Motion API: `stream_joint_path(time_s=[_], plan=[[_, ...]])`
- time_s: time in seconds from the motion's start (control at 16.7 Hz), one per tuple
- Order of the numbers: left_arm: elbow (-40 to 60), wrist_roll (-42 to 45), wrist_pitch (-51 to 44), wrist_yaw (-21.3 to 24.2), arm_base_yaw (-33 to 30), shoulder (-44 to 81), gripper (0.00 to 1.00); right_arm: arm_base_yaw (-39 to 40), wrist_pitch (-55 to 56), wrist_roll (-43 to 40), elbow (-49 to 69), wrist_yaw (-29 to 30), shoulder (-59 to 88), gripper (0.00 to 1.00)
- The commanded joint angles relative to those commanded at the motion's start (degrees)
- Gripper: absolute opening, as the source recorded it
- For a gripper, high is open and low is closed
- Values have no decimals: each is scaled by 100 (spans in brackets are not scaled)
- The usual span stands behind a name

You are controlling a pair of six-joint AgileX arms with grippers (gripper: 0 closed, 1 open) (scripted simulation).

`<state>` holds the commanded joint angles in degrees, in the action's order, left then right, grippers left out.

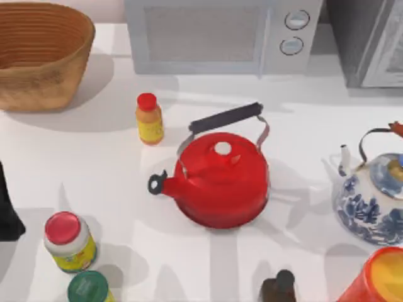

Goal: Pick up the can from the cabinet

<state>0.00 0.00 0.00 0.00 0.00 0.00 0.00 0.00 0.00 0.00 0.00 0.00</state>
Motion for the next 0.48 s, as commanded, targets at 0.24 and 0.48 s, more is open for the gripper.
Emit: stream_joint_path(time_s=[0.24, 0.48], plan=[[0, 0, 0, 0, 0, 0, 100, 14, -32, 3, 180, 31, 137, 100], [0, 0, 0, 0, 0, 0, 100, 116, -269, 20, 1246, 181, 976, 100]])
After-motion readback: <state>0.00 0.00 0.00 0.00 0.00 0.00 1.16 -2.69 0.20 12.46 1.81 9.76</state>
